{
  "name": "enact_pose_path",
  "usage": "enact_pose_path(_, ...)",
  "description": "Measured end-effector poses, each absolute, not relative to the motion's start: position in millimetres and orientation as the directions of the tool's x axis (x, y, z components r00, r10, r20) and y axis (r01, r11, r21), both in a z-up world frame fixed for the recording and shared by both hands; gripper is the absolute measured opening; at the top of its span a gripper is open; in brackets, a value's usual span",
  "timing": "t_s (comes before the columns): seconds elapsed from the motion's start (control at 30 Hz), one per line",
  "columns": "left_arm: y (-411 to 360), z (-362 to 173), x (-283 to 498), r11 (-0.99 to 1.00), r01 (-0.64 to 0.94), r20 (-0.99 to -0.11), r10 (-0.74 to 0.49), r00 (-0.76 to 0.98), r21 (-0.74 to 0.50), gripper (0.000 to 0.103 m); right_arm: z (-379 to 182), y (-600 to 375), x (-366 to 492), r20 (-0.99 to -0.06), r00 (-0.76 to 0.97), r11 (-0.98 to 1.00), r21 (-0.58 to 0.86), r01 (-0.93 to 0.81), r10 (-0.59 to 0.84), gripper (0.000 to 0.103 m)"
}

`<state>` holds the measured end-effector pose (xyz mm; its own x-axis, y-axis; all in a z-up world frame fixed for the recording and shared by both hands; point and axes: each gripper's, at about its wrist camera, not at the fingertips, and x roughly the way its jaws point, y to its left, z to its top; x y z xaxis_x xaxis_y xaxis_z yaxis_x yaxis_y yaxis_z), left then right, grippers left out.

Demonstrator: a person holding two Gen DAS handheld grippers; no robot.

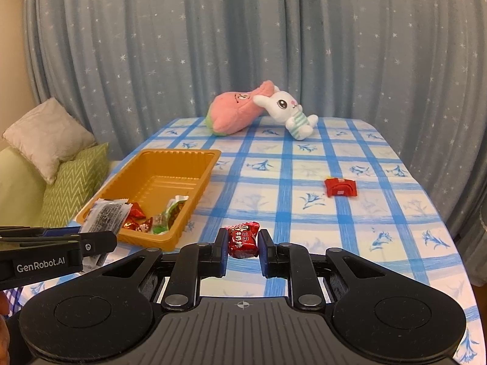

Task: Organize snacks
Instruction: 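Carry the packet and red candy over the orange tray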

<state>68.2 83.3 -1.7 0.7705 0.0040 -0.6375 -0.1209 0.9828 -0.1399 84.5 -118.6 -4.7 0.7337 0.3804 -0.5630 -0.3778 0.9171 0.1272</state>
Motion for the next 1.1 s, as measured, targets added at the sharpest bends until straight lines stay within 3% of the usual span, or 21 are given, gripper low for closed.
enact_pose_path(0.57,129.4,2.1,82.8,0.978,-0.168,-0.64,0.052,0.767,-0.122,0.033,-4.1,-72.7,104.4,-0.56,0.701,0.883,0.131,-0.451,0.442,0.021)
enact_pose_path(1.1,181.4,-17.6,157.0,0.983,-0.157,-0.663,0.057,0.747,-0.092,0.033,-17.6,-3.9,167.4,-0.58,0.647,0.843,0.139,-0.52,0.495,0.021)
